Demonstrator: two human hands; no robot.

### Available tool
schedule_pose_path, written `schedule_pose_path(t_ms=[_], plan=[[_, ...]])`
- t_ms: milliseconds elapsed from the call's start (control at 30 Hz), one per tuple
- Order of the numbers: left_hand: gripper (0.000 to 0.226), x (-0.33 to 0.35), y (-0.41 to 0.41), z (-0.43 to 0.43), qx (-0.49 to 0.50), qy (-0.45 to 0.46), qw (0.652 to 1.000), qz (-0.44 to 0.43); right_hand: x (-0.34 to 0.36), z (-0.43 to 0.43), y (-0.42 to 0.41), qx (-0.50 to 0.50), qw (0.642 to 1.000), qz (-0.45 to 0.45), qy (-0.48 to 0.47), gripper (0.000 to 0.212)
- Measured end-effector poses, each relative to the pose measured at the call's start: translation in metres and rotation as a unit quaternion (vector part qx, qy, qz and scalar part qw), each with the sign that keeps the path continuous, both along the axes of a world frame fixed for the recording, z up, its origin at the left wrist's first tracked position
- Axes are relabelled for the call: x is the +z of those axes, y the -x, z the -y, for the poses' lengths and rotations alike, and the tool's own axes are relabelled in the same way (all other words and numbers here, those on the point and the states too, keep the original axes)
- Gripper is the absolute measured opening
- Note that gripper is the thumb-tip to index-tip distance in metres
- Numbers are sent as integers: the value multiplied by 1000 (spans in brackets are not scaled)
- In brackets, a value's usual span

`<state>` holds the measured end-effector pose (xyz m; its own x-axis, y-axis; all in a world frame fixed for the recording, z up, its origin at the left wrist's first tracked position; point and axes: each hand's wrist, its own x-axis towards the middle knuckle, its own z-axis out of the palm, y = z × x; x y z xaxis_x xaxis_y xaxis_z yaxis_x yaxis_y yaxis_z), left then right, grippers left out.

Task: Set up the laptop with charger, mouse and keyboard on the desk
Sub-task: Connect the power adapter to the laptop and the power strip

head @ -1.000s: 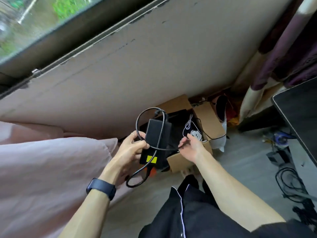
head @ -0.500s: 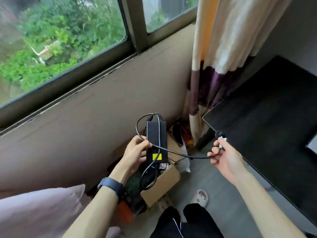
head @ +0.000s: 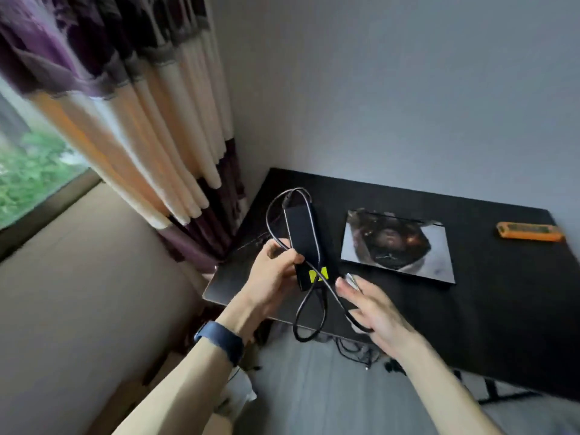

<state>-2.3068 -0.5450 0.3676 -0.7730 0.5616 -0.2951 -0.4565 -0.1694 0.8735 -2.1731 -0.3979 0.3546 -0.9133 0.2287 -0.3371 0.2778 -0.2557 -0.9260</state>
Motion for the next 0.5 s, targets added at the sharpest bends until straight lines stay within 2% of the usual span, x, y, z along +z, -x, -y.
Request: schedule_pose_path(t_ms=[100,167,300,367,433,467,500], plan=[[30,-1,-26,-74,-19,-30,999,23,15,-60,-26,-61,998,0,-20,61],[34,-8,-48,-123,-44,-47,997,41,13,-107,-47,-103,994,-3,-39,63],[39,-19,-79,-184,-146,-55,984,90,12,-167,-85,-136,988,24,-74,23],[29,-19,-89,-209,-185,-46,974,120,12,-193,-104,-145,983,25,-109,16],[18,-19,-90,-230,-171,-92,963,185,7,-218,-119,-148,979,38,-133,15],[17,-21,-86,-238,-145,-117,957,221,4,-228,-127,-151,978,52,-133,15],[26,-25,-79,-246,-114,-128,955,242,-1,-238,-136,-159,978,61,-122,15]])
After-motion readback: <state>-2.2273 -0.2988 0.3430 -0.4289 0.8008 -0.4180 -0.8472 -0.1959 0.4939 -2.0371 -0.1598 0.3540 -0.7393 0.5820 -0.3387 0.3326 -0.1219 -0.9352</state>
